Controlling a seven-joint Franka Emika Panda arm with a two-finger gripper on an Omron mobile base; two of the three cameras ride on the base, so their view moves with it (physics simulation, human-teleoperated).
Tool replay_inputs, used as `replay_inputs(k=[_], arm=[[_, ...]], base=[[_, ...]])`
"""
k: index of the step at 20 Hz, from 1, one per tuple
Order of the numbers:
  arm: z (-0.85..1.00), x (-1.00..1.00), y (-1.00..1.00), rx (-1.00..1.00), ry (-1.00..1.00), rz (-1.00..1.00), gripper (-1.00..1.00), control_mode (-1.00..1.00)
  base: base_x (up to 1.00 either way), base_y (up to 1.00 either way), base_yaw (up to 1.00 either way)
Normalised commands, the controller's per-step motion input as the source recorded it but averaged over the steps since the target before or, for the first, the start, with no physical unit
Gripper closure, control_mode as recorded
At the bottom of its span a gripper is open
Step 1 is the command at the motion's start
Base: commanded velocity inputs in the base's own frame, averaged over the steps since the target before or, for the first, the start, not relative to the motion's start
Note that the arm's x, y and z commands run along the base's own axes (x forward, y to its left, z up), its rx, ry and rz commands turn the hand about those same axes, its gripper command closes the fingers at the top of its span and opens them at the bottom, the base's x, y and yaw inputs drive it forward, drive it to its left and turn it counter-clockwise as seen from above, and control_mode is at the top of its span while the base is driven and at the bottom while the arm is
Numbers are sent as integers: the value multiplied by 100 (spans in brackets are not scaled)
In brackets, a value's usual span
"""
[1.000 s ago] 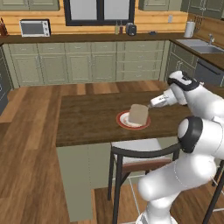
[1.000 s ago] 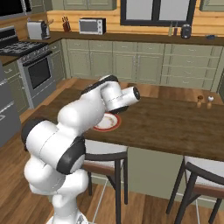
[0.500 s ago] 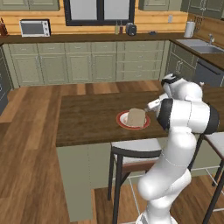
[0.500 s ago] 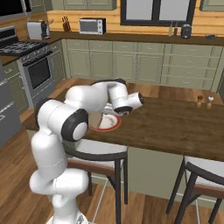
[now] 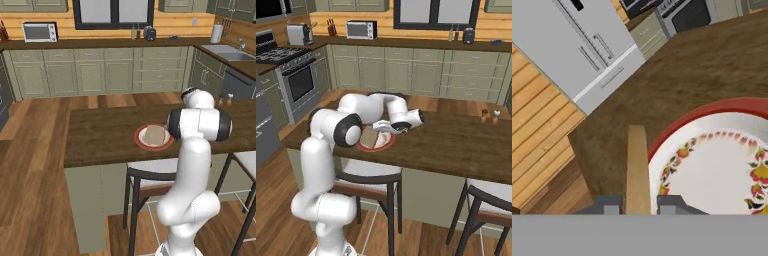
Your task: Start the toaster. Once the lever pops up, take the bread to the plate on the dining counter.
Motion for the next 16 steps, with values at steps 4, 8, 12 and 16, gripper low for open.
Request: replay_inputs(k=[4,8,12,16], arm=[[-25,64,0,0,1,0,100,-100],[-29,39,0,0,3,0,100,-100],[-29,18,-1,0,3,0,-100,-100],[-10,23,-24,0,0,-3,-100,-100]], base=[[0,0,0],[0,0,0],[0,0,0],[0,0,0]])
